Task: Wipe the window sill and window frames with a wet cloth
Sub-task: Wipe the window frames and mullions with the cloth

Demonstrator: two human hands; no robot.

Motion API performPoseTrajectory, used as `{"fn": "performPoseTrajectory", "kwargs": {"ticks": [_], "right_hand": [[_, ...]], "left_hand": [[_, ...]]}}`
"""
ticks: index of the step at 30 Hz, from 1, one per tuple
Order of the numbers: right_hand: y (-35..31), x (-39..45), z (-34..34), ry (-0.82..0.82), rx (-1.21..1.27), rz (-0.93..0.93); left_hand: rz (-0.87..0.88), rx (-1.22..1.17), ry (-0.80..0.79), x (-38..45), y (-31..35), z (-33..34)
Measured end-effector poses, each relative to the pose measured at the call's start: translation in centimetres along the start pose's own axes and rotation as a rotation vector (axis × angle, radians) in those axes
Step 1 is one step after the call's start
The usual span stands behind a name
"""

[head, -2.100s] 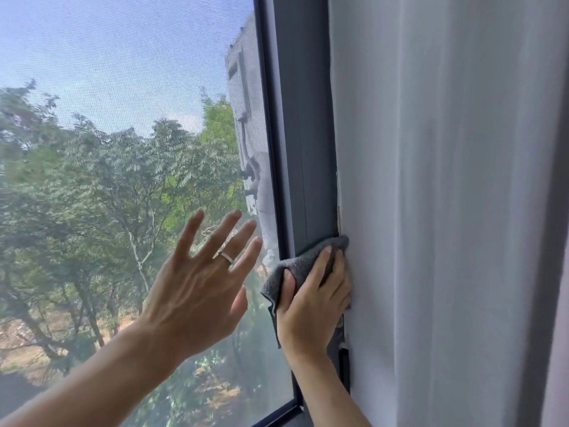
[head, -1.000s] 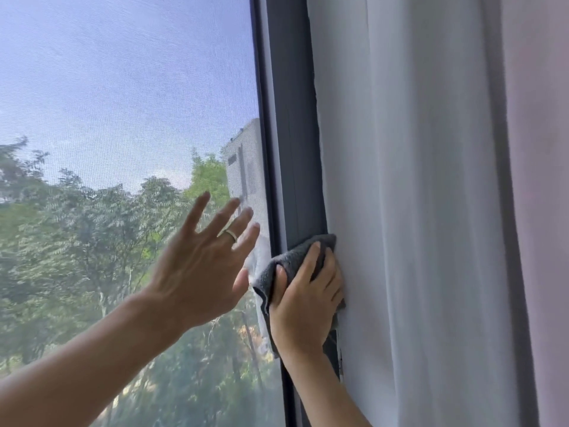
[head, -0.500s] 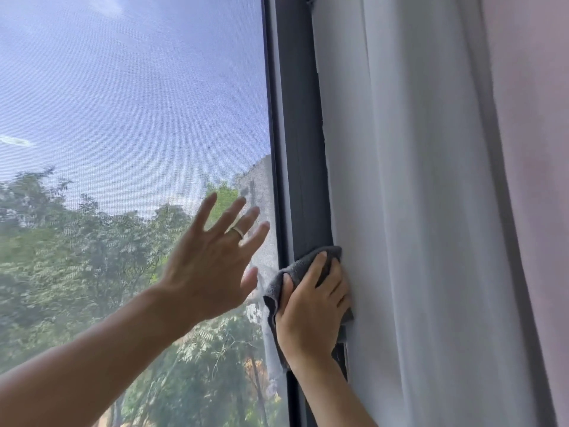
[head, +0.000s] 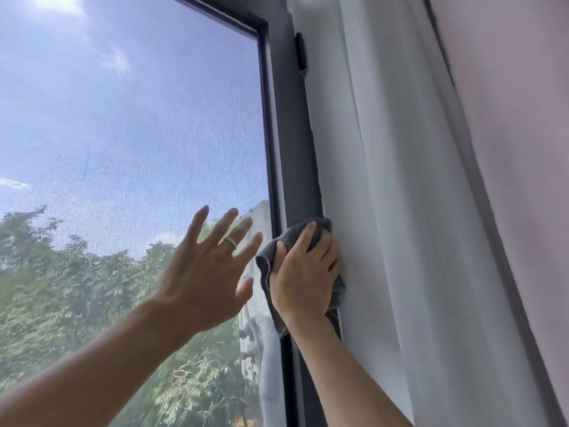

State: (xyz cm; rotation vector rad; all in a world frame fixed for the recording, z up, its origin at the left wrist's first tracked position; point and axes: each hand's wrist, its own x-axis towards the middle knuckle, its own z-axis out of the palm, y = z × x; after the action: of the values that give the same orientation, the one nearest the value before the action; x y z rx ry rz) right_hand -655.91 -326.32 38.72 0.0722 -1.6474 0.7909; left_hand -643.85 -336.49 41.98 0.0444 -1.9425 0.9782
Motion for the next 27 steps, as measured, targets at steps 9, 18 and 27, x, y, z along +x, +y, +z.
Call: {"fn": "performPoseTrajectory", "kwargs": {"ticks": [9, 18, 27], "right_hand": [[0.1, 0.4, 0.6, 0.037, -0.037, -0.041], [-0.7, 1.5, 0.3, 0.044, -0.014, -0.032], [-2.1, 3.9, 0.1, -0.008, -0.015, -0.033]], "left_hand": [[-0.021, -0.019, 0.019, 1.7, -1.8, -0.9], [-0.052, -0.001, 0.054, 3.4, -4.1, -1.1], [-0.076, -0.014, 0.066, 4.2, -5.7, -1.2]]}}
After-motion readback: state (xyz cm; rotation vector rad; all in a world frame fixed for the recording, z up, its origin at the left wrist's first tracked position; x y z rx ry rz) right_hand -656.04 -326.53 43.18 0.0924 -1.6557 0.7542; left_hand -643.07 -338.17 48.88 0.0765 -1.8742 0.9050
